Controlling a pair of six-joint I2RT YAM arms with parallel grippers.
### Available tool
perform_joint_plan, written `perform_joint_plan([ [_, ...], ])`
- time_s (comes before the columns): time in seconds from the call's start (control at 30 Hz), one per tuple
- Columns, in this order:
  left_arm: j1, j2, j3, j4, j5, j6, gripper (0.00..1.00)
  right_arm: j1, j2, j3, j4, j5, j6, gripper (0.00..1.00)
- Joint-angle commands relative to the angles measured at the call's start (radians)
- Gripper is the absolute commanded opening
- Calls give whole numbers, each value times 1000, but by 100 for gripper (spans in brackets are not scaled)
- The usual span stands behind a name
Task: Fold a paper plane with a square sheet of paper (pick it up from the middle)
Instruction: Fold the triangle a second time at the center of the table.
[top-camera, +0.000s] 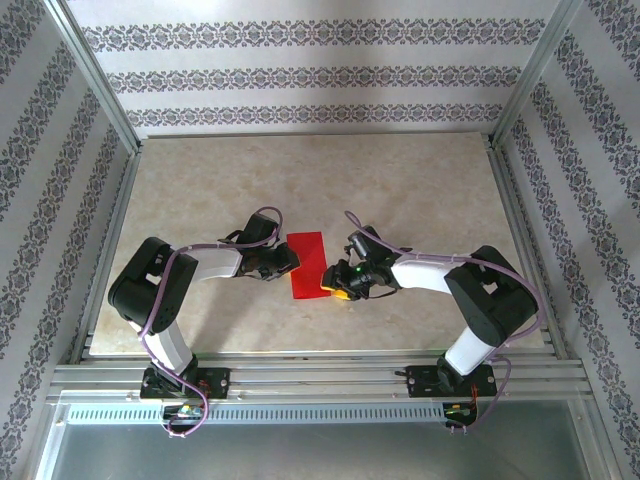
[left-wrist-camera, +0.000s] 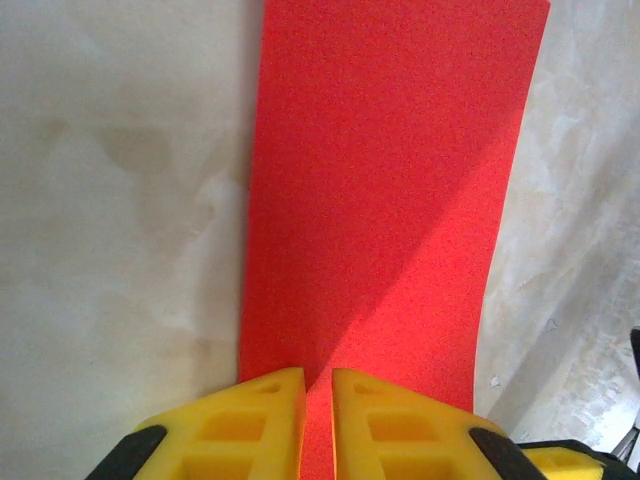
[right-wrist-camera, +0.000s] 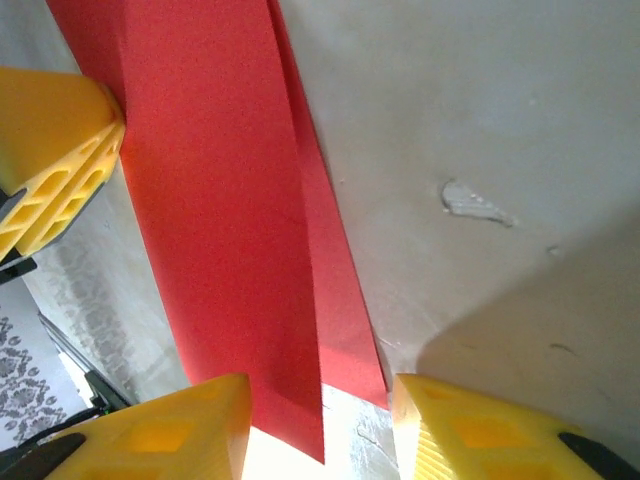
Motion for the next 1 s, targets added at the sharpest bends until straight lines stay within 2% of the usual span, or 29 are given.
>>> perform_joint_plan([
  [0.0,11,29,-10,-15,-15,-13,17,10,10,9,25,-41,19,40],
  [0.33,10,25,-8,-21,-16,-11,17,8,22,-19,134,-32,83,31],
  [0.53,11,13,-2,-22,-11,-9,17,-6,7,-58,171,-15,125,18],
  [0.6,11,2,1,-6,6,-5,18,-10,-2,-66,164,-12,125,12],
  [0.7,10,-36,-18,123,83,4,24,-20,-3,-67,125,-12,112,3],
  [0.77,10,-55,-15,153,110,12,28,-29,-7,-65,91,-17,94,2],
  [0.97,11,1,7,126,107,19,27,-64,-30,-53,-40,-27,16,2],
])
